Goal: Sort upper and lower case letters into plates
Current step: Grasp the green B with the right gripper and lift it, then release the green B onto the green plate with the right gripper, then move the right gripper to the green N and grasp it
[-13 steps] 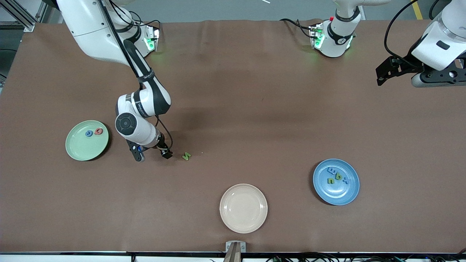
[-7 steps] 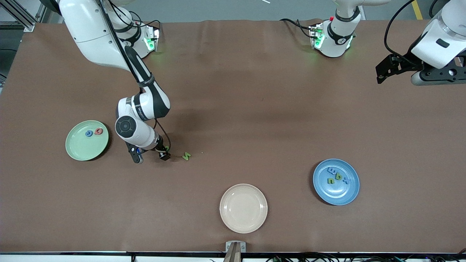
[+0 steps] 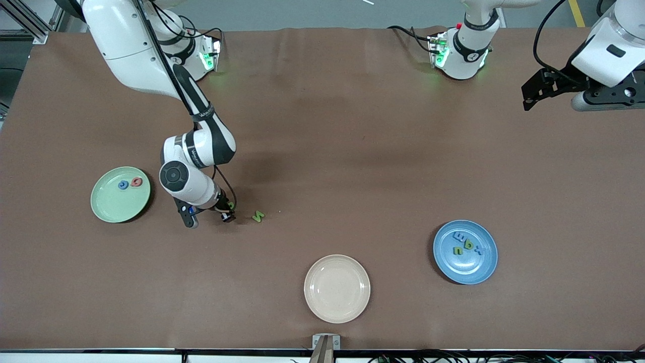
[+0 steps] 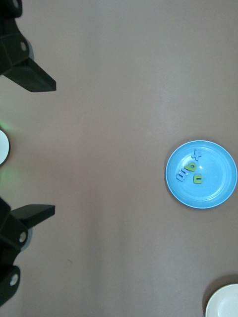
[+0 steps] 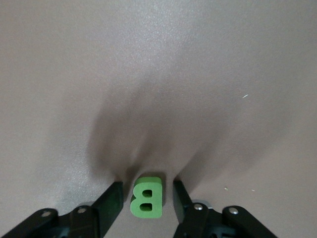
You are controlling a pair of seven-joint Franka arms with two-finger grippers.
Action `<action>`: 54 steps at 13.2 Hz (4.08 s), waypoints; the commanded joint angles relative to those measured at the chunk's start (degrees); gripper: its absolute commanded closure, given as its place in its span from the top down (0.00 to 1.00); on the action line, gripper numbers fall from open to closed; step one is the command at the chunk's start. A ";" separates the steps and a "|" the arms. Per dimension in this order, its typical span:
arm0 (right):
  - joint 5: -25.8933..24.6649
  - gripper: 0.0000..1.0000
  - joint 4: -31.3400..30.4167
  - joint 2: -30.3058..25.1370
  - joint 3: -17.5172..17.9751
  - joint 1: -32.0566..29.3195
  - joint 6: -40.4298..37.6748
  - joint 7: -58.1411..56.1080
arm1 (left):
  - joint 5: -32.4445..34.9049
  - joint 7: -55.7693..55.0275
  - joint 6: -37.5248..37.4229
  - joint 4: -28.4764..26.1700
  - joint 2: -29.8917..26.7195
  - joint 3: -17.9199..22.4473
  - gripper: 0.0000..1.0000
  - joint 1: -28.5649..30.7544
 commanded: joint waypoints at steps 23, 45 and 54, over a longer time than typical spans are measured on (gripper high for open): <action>-2.64 0.15 -3.51 -6.51 -0.50 -34.67 -7.37 -69.08 | -0.76 -0.58 3.83 0.35 1.05 -0.21 1.00 -0.27; 0.08 1.00 12.83 -0.99 0.38 -0.13 -14.25 -24.43 | -0.68 -0.23 2.61 0.44 1.22 -0.47 1.00 -0.01; 0.43 1.00 20.04 7.99 0.91 2.86 -10.97 -29.80 | -0.59 -0.32 2.79 0.53 1.22 -0.56 1.00 -0.01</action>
